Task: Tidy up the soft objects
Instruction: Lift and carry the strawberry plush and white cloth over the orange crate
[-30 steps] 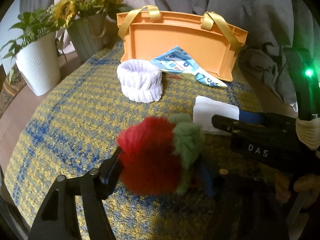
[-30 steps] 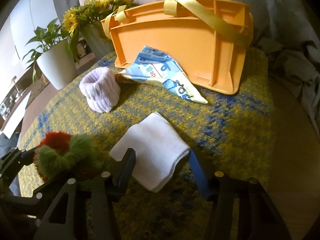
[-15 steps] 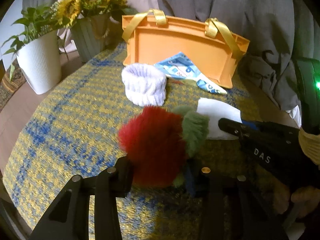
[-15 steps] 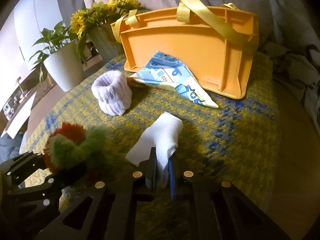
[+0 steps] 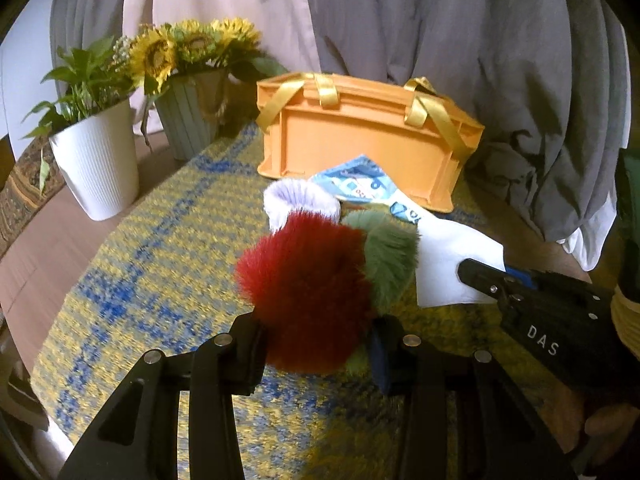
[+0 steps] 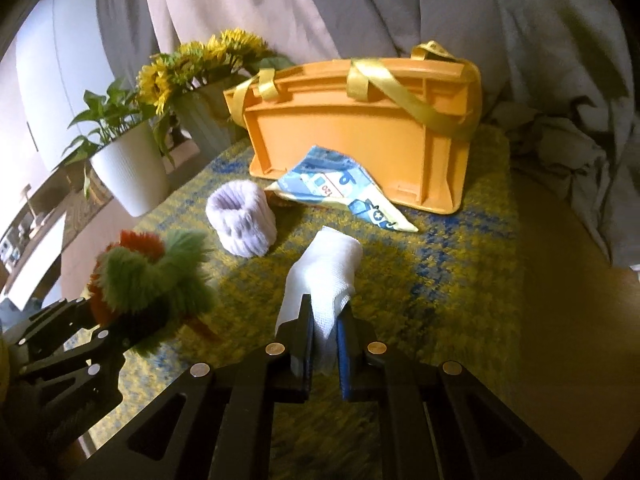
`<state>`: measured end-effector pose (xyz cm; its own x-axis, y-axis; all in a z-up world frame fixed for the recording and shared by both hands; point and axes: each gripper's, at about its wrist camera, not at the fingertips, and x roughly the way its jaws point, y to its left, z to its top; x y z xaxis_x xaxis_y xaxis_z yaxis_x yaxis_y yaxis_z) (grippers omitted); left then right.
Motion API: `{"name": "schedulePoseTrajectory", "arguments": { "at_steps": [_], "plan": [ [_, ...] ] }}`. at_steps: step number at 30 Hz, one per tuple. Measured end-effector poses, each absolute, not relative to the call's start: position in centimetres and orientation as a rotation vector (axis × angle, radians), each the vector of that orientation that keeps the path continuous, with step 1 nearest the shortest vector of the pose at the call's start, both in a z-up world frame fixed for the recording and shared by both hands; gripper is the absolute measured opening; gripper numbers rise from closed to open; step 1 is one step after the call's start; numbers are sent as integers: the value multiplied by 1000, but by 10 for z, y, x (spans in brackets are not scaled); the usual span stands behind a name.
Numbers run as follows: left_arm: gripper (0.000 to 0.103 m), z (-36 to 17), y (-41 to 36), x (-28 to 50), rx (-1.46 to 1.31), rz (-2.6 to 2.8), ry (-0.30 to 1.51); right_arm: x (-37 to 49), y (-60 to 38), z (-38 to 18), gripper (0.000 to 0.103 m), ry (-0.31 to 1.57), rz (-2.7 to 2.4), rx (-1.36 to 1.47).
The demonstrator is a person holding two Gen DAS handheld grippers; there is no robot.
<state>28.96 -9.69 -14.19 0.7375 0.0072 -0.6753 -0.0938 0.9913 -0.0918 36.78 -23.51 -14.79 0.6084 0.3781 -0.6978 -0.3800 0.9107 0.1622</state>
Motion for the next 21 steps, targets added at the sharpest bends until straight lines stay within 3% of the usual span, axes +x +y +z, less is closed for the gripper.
{"name": "schedulePoseTrajectory", "arguments": {
  "at_steps": [21],
  "plan": [
    [41,-79,-58,271,-87,-50,605,318,-209,-80,11,671,318,42]
  ]
}}
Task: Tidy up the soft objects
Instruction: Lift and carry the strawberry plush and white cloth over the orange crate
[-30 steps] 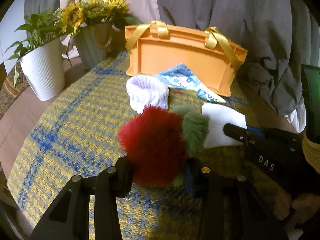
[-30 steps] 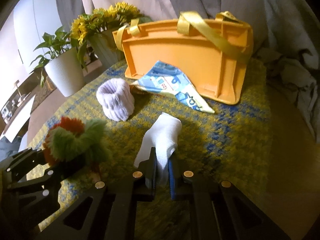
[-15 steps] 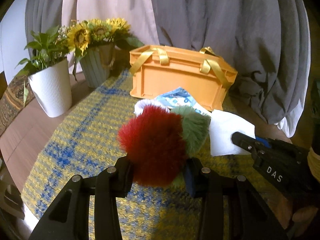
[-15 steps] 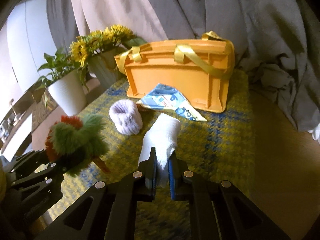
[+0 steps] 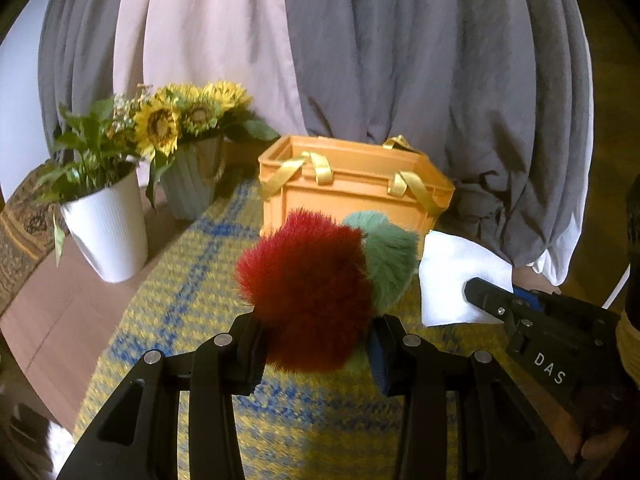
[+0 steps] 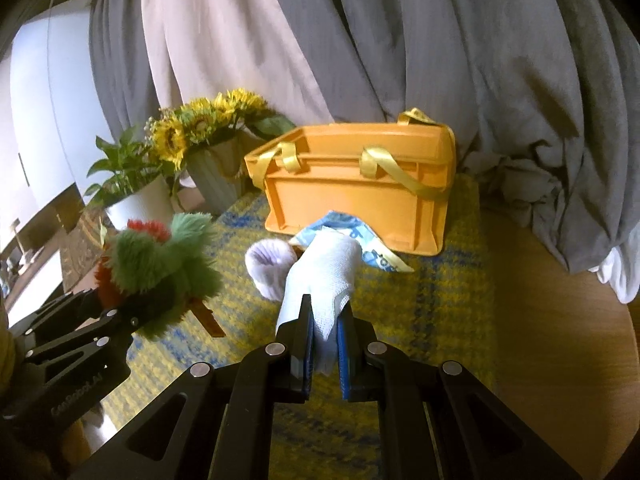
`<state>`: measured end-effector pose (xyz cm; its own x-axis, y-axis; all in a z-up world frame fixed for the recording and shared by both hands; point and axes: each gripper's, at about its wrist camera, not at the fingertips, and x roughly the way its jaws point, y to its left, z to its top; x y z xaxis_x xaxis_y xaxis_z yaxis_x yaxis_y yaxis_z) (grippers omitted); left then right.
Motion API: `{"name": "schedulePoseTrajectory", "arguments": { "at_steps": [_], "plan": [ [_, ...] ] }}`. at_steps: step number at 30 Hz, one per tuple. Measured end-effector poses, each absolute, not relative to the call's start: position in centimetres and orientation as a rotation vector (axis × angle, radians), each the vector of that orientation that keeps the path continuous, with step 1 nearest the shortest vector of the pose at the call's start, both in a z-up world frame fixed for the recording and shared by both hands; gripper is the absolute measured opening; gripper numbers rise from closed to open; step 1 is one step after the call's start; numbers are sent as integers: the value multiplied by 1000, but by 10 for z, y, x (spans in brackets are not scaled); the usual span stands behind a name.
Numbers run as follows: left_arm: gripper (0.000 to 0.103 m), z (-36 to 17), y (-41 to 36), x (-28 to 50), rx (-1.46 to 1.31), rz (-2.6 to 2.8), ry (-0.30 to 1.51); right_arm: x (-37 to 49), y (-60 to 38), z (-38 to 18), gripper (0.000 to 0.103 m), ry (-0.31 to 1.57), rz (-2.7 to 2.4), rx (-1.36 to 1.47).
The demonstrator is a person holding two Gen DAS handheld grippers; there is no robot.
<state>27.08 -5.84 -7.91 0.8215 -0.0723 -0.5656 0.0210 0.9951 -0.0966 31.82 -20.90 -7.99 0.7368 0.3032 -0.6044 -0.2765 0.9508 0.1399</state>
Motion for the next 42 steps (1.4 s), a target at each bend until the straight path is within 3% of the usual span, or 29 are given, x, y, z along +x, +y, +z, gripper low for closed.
{"name": "schedulePoseTrajectory", "arguments": {
  "at_steps": [42],
  "plan": [
    [41,4,-10,346,-9,-237,360,345,-162,6,11,404,95,95]
  ]
}}
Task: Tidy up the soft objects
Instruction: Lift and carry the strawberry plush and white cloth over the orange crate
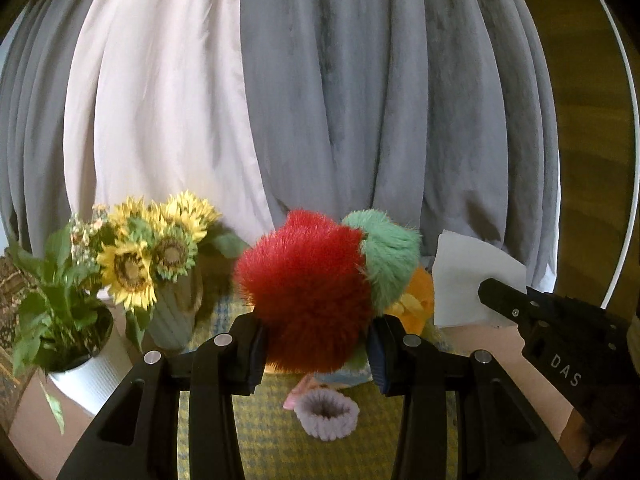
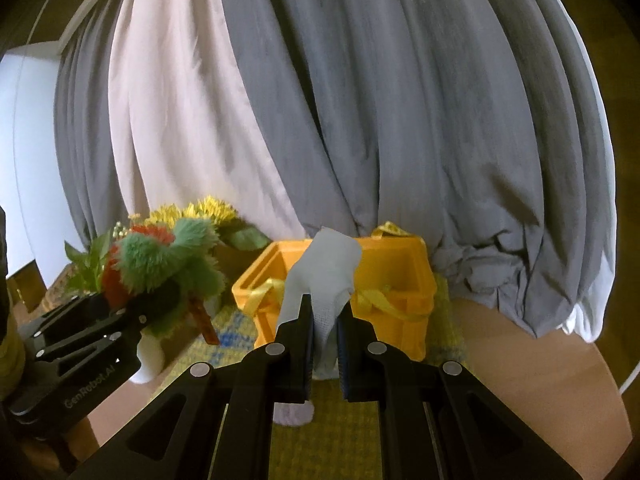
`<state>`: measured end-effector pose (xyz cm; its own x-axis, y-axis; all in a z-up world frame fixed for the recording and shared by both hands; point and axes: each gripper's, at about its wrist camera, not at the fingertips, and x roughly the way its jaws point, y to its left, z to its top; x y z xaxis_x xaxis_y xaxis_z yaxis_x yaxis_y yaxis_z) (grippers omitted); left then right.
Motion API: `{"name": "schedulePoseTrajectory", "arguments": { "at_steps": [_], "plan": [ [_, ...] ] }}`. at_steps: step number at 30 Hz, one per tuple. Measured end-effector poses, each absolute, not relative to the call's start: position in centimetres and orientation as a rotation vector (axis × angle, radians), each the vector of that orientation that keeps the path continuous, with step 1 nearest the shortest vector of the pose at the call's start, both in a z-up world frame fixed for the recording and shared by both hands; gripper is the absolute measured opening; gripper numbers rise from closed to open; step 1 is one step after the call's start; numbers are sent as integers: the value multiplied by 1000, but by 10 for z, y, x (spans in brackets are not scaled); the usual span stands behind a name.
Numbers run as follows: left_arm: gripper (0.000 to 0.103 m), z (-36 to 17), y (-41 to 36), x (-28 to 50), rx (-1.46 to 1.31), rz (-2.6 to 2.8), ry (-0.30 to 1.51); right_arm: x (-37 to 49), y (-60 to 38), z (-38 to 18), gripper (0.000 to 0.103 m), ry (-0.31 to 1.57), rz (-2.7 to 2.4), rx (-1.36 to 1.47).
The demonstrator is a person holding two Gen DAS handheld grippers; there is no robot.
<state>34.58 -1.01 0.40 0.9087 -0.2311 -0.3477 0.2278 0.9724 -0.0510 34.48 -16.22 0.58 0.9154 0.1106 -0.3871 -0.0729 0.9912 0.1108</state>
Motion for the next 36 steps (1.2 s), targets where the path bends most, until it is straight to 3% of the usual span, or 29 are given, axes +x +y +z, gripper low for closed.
{"name": "schedulePoseTrajectory", "arguments": {
  "at_steps": [21,36],
  "plan": [
    [41,21,-16,429,29,-256,267,426,-170,22,11,310,39,106],
    [41,-2,-25,499,34,-261,341,490,-178,8,11,349,24,109]
  ]
}}
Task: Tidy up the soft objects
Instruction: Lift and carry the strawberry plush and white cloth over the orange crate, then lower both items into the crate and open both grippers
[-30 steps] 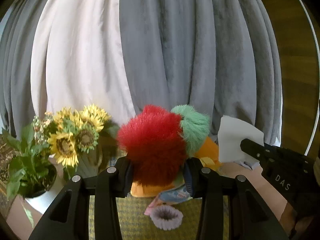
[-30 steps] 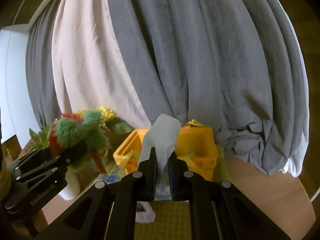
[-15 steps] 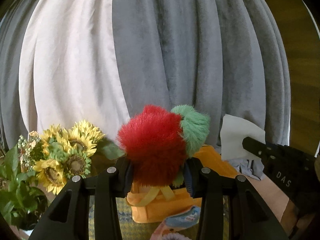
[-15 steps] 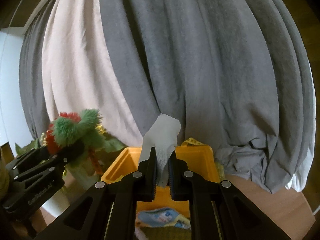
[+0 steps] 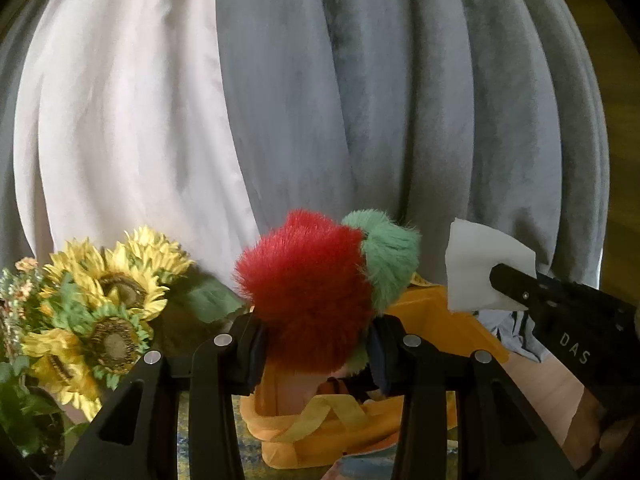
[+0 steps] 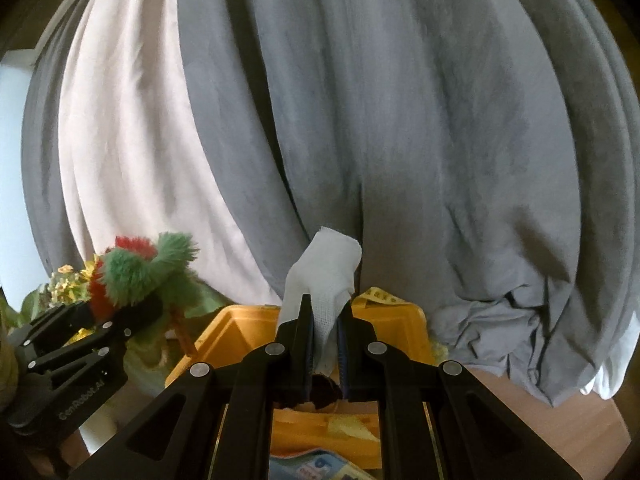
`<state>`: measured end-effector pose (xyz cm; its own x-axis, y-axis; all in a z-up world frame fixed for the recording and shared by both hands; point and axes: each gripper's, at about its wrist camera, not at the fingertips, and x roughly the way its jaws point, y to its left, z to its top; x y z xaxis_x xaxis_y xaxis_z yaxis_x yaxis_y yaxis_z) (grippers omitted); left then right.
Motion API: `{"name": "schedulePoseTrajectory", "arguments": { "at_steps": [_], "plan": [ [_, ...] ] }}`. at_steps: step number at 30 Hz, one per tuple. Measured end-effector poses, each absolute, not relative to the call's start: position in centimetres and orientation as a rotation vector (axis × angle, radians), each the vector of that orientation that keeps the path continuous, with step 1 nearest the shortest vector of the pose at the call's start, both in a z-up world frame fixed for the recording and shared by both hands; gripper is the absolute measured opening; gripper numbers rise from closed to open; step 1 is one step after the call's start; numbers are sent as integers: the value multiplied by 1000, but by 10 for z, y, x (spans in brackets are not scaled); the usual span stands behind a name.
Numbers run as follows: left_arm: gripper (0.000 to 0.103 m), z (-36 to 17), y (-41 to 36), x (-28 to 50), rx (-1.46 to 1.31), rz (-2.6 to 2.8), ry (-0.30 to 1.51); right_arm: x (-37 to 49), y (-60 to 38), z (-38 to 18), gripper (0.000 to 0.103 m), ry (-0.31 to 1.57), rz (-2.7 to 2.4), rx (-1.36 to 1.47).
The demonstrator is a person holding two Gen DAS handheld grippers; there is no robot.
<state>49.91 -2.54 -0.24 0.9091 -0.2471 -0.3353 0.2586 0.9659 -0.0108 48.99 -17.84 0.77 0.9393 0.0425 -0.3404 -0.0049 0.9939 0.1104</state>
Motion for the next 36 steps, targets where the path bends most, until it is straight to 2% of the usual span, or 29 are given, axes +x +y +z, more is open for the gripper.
{"name": "schedulePoseTrajectory", "arguments": {
  "at_steps": [26,32,34,35,36],
  "plan": [
    [44,-63,-57,594,117,-286,559,585,-200,-63,11,651,-36,81],
    [52,-71,-62,599,121,-318,612,593,-203,-73,11,718,-20,85],
    [65,-73,-62,599,127,-311,616,594,-203,-74,13,734,-16,90],
    [68,-72,-62,599,126,-314,619,594,-204,-75,16,741,-15,96],
    [69,-72,-62,599,125,-315,620,594,-205,-76,29,747,-15,100]
  ]
}}
